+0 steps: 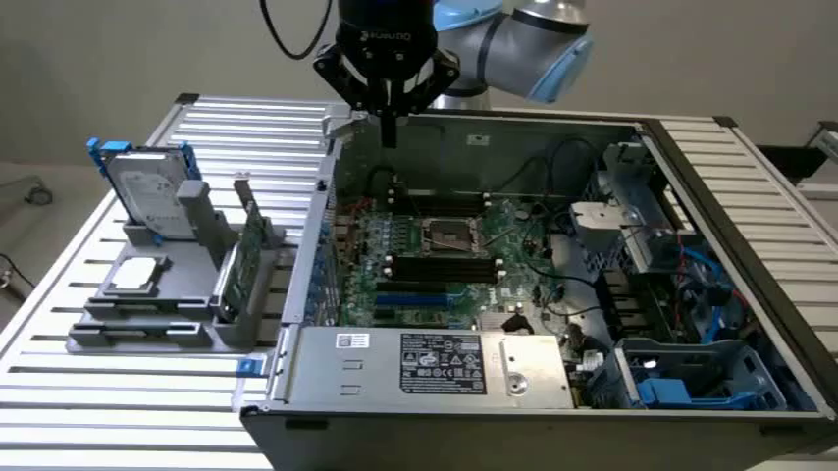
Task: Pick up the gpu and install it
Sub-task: 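Reach for the gpu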
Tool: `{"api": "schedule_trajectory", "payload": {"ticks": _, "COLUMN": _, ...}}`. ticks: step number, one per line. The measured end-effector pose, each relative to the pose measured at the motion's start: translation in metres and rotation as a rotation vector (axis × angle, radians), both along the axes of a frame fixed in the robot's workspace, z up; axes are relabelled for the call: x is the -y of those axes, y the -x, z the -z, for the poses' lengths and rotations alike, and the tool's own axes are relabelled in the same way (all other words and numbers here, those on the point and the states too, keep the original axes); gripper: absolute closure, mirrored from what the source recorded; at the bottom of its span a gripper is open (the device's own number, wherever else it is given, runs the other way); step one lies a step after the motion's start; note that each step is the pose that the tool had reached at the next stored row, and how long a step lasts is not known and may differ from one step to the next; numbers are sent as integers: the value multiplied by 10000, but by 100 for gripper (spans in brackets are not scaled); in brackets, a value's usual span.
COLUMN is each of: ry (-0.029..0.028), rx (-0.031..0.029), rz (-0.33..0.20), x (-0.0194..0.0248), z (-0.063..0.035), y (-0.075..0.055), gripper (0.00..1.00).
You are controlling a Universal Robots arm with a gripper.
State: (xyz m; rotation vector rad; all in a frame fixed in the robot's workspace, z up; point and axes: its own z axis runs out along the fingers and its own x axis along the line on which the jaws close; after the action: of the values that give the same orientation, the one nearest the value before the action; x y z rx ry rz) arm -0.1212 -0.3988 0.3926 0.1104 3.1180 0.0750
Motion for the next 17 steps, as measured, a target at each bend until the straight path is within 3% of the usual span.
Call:
{"api": "schedule_trajectory", "payload": {"ticks": 12, "ry": 0, "rx": 0, "rz": 0, "x": 0, "z": 0, "y": 0, "gripper": 89}}
{"api": "schedule_trajectory", "payload": {"ticks": 17, "ry": 1, "rx": -47, "rz": 1, "x": -14, "z": 2, "y": 176, "gripper": 89}}
